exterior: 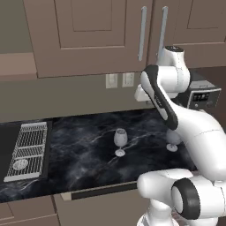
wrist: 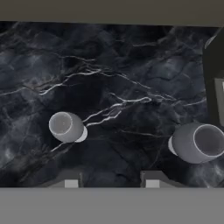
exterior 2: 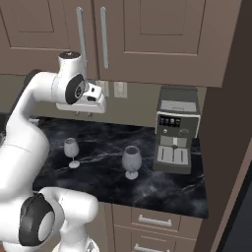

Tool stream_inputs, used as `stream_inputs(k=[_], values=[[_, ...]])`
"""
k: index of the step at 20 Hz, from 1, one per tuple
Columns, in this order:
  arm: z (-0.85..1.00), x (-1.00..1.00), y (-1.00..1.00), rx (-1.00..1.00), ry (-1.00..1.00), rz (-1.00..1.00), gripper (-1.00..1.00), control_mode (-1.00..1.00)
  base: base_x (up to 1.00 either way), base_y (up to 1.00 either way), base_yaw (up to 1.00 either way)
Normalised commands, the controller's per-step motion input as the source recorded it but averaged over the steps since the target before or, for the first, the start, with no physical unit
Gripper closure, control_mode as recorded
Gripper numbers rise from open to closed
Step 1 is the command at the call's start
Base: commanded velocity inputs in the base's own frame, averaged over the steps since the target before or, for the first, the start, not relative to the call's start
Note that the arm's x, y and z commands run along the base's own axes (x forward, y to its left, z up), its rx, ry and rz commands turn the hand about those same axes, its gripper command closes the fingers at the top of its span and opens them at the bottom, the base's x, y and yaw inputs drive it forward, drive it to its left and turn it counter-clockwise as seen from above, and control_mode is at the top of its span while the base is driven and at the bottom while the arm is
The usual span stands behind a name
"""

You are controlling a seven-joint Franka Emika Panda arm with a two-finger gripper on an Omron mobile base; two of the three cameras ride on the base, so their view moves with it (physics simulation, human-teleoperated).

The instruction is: Retrieve the wine glasses from the counter and place one next to each plate.

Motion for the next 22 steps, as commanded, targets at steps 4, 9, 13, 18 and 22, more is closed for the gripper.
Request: stream_inputs(k=[4,9,13,18,22], values=[[0.00,-0.30,0.00,0.00,-0.10,0.00,-1.00,-1.00,0.00,0.00,0.00],[0.00,-0.52,0.00,0.05,-0.20,-0.29,-1.00,-1.00,0.00,0.00,0.00],[0.00,-0.52,0.00,0.00,-0.12,-0.62,-1.00,-1.00,0.00,0.00,0.00],[0.06,-0.43,0.01,0.06,-0.09,-0.50,-1.00,-1.00,0.00,0.00,0.00],[0.16,-0.18,0.01,0.13,-0.11,-0.36,-1.00,-1.00,0.00,0.00,0.00]])
